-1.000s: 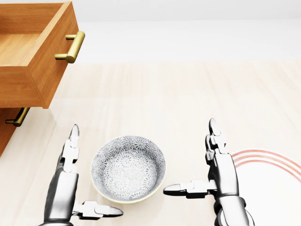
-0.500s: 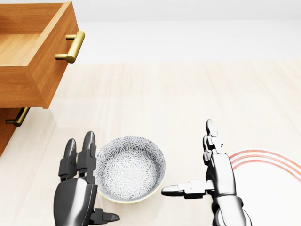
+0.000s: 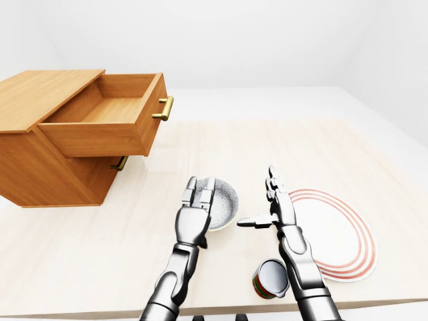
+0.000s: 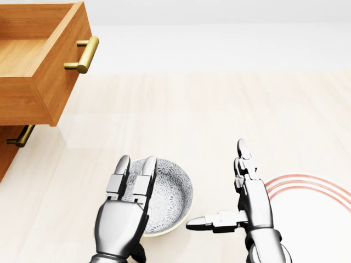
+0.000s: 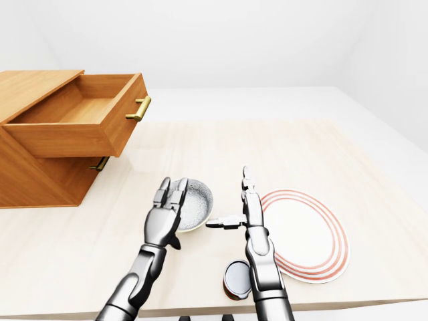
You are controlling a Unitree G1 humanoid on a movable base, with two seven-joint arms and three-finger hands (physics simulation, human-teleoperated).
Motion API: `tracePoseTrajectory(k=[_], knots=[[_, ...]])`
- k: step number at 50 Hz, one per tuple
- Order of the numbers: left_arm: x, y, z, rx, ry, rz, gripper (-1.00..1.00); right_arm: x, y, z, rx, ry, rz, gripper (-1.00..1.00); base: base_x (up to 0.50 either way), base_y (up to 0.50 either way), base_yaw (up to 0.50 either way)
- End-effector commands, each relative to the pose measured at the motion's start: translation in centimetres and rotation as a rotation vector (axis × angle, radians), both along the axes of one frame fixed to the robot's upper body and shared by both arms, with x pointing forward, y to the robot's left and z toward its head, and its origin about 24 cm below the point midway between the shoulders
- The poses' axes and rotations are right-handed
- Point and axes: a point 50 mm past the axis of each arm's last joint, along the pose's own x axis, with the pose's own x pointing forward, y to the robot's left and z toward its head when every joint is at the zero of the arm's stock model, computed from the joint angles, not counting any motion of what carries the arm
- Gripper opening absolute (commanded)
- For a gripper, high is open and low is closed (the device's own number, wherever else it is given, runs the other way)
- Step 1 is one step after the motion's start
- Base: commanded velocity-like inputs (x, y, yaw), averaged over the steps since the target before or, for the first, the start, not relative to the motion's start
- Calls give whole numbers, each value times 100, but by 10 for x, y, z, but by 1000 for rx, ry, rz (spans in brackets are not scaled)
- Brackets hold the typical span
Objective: Put the bowl on top of the cabinet.
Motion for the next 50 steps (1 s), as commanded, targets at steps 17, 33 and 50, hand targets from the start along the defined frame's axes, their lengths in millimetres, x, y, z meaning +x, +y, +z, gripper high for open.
tracePoseTrajectory(k=[17, 33, 50], knots=[[-2, -2, -36, 95, 153, -27, -94, 0, 2, 0, -4, -4, 11, 100, 0, 0, 0], [-3, 0, -28, 49, 121, -7, -91, 0, 6, -1, -4, -7, 29, 100, 0, 0, 0], [-6, 5, 36, -253, -56, 50, -92, -1, 8, -2, -8, -7, 36, 100, 0, 0, 0]])
